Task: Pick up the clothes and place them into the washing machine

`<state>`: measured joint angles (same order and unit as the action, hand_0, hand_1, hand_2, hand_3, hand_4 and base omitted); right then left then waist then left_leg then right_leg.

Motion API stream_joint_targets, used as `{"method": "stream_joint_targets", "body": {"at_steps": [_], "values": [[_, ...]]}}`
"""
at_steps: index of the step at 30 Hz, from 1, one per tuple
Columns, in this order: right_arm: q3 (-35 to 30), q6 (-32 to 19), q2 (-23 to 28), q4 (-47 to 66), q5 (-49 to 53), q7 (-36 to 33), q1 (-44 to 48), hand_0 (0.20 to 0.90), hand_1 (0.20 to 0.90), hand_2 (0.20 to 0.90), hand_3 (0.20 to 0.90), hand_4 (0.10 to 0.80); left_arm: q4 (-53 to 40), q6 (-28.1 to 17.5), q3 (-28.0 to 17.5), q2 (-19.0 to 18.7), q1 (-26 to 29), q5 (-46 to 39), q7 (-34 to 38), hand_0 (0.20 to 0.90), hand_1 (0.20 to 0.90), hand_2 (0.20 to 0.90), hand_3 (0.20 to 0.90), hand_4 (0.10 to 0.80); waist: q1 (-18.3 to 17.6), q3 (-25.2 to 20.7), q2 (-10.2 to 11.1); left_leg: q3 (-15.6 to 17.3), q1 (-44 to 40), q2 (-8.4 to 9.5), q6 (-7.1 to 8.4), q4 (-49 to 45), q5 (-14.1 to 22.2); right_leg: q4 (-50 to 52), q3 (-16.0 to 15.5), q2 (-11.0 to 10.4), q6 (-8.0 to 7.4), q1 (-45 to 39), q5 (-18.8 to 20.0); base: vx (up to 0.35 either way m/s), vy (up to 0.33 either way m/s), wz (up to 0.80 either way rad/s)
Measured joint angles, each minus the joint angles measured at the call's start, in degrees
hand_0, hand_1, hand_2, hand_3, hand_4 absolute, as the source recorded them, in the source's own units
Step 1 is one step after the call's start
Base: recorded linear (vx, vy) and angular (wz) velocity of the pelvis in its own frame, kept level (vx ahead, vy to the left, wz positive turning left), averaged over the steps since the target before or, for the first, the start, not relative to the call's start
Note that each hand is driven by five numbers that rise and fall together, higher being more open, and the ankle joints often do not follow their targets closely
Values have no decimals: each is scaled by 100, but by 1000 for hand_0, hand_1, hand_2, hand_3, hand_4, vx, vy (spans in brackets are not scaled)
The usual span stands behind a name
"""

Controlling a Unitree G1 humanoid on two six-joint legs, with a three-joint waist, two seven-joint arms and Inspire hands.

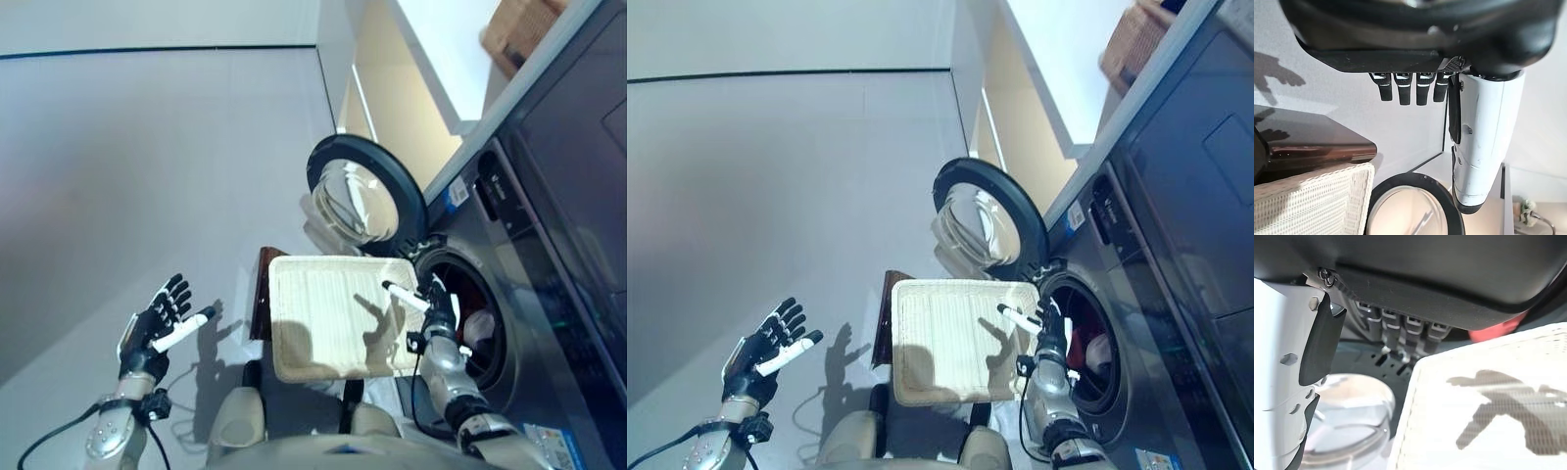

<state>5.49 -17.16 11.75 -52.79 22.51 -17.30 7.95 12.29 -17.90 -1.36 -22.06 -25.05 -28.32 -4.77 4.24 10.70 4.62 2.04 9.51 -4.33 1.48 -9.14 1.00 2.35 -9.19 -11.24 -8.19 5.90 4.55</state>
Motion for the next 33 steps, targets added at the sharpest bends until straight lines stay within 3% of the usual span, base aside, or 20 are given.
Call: {"method": "stream_joint_targets", "body": {"at_steps": [9, 16, 33], "values": [[-3, 210, -83, 64, -390, 46, -741, 900, 900, 900, 900, 800, 258, 0, -44, 174, -220, 328, 54, 900, 900, 900, 900, 800, -30, -503, 85, 125, -654, -14, 73, 443, -42, -287, 17, 32, 6, -525, 4, 38, 25, -6], [-101, 103, -155, 1022, -173, 587, -1866, 900, 900, 900, 900, 800, 416, 6, -66, 387, -494, 634, 103, 900, 900, 900, 900, 800, -62, -870, 145, 233, -981, -44, 110, 938, -255, -374, 61, 66, -5, -573, 13, 14, 25, -6], [-118, 100, -268, 854, -67, 624, -1967, 900, 900, 900, 900, 800, 808, 23, 18, 572, -277, 826, 261, 900, 900, 900, 900, 800, -254, -1112, 143, 412, -1459, -123, 149, 1371, -441, -461, 71, 152, -19, -768, 74, -13, 16, -6]]}}
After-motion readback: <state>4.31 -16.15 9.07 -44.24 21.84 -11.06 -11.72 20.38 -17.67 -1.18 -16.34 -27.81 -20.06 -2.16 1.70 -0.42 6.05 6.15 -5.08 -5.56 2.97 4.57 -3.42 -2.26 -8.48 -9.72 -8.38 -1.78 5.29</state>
